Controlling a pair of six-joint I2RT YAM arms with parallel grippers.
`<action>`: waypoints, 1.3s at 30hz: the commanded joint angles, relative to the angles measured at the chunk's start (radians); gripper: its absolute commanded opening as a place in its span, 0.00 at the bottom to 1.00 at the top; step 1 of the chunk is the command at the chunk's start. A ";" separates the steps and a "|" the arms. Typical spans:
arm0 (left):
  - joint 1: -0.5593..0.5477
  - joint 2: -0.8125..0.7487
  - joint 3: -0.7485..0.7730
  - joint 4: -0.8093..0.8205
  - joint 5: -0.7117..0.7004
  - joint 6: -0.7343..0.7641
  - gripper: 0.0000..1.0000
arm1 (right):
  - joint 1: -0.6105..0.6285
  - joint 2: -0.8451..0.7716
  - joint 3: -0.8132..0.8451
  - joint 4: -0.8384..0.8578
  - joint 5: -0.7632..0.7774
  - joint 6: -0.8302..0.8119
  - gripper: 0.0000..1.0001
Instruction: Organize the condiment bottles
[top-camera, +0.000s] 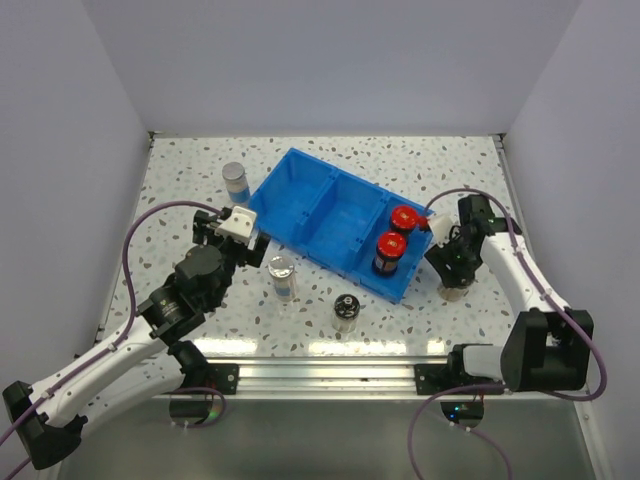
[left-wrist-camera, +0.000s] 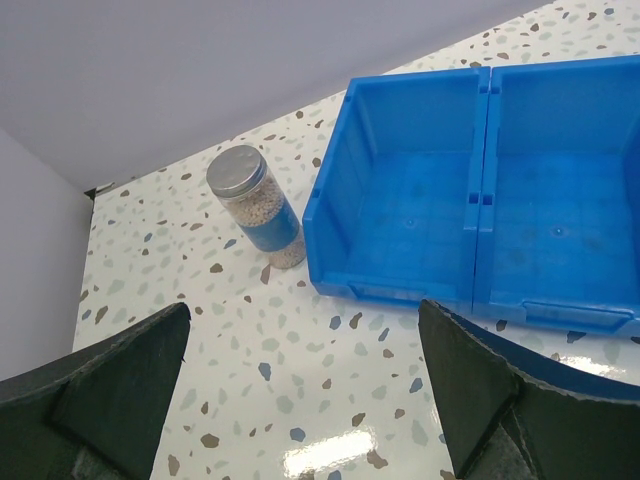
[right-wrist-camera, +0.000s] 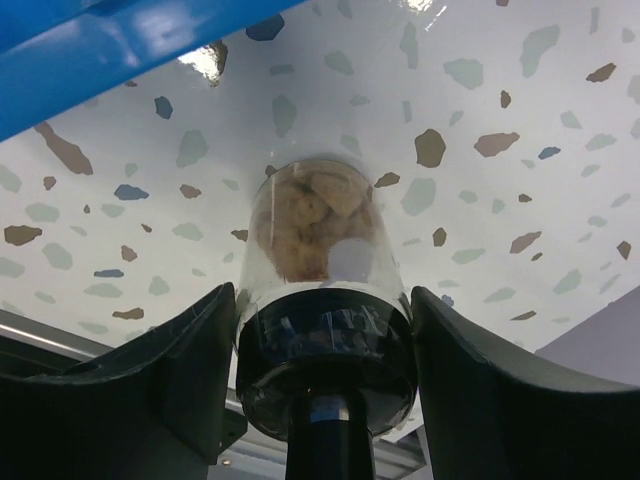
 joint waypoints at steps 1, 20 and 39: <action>-0.001 -0.012 0.002 0.047 -0.011 0.018 1.00 | -0.002 -0.091 0.098 -0.055 -0.020 -0.021 0.00; -0.002 -0.010 -0.002 0.047 -0.035 0.019 1.00 | 0.263 -0.025 0.643 -0.118 -0.175 0.163 0.00; 0.001 -0.004 -0.021 0.064 -0.080 0.044 1.00 | 0.424 0.514 1.005 0.072 -0.211 0.217 0.00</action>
